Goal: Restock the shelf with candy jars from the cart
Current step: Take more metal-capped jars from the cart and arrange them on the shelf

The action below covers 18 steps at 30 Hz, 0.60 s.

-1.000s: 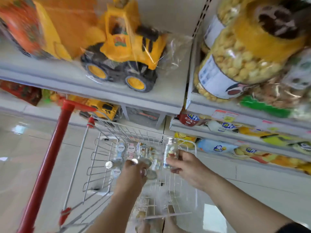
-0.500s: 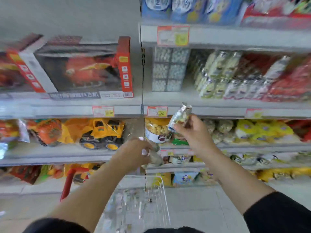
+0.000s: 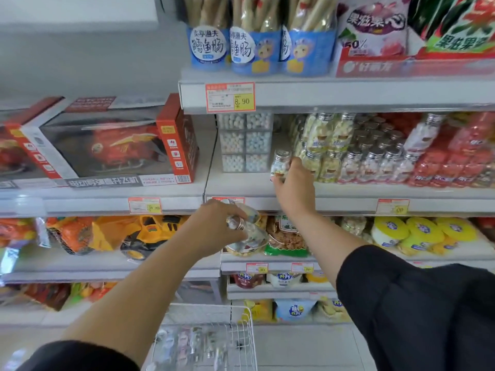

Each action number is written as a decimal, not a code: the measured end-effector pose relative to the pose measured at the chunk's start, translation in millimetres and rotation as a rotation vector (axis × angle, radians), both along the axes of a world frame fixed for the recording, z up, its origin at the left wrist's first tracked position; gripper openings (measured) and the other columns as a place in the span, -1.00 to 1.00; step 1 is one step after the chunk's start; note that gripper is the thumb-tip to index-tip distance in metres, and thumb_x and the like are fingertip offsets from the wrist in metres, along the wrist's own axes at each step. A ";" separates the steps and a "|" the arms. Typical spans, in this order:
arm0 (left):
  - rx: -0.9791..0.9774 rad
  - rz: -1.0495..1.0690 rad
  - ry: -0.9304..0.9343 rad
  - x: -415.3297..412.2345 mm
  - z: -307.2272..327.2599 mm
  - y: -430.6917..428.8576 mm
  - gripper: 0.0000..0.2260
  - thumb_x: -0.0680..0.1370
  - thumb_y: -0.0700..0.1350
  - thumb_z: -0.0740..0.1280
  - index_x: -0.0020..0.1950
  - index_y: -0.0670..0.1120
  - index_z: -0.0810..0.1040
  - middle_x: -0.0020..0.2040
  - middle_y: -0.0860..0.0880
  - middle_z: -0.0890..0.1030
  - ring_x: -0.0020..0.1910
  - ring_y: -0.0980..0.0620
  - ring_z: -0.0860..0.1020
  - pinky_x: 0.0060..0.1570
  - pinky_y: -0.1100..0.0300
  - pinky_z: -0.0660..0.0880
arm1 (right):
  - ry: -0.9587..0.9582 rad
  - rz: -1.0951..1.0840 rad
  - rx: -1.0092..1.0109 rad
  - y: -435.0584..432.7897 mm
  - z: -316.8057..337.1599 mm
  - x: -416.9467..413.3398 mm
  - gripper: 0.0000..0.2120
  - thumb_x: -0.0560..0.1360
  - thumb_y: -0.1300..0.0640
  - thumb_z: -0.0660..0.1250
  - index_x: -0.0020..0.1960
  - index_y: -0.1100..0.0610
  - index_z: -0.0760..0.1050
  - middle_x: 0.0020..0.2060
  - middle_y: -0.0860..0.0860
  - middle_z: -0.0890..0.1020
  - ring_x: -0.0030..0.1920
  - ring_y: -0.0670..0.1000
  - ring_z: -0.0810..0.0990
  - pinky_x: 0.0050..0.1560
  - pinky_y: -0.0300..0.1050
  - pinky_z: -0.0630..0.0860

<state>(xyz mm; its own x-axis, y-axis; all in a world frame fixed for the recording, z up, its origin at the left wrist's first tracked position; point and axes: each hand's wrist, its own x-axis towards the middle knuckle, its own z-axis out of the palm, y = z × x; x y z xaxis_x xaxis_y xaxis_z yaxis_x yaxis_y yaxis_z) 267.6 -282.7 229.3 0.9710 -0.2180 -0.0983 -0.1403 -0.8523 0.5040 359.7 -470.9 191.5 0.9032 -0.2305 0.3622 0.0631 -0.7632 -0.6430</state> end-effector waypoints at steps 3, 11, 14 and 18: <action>-0.006 0.009 0.009 -1.2 0.7 -4.1 -0.69 0.45 0.05 0.50 0.19 0.15 0.62 0.08 0.15 0.58 -0.18 0.09 0.64 -0.19 0.25 0.54 | 0.040 -0.030 -0.051 0.1 -4.2 7.5 -0.71 0.52 0.10 0.43 0.13 0.17 0.41 -0.02 0.11 0.61 0.03 0.15 0.57 -0.07 0.08 0.59; 0.012 0.004 -0.014 -7.9 3.4 2.2 -0.67 0.46 0.07 0.48 0.22 0.13 0.61 0.14 0.10 0.57 -0.16 0.24 0.53 -0.27 0.43 0.36 | 0.140 -0.021 -0.029 1.6 -0.9 11.9 -0.70 0.58 0.18 0.31 0.27 0.23 0.37 0.14 0.16 0.58 0.16 0.20 0.56 -0.03 -0.02 0.47; 0.013 0.003 -0.015 -9.5 3.0 6.6 -0.67 0.46 0.09 0.48 0.21 0.15 0.61 0.16 0.11 0.53 -0.14 0.22 0.54 -0.25 0.44 0.34 | 0.006 0.047 0.005 -6.9 -3.9 -20.3 -0.52 0.60 0.14 0.30 0.46 0.21 0.28 0.31 0.12 0.49 0.31 0.12 0.46 0.25 0.00 0.45; 0.003 -0.007 -0.026 -8.0 4.8 8.1 -0.68 0.45 0.08 0.49 0.20 0.16 0.61 0.15 0.08 0.54 -0.14 0.21 0.54 -0.25 0.40 0.35 | -0.146 0.237 -0.292 -7.2 -17.1 -54.8 -0.66 0.63 0.09 0.20 0.38 0.11 0.42 0.25 0.03 0.55 0.28 0.09 0.46 0.31 0.03 0.34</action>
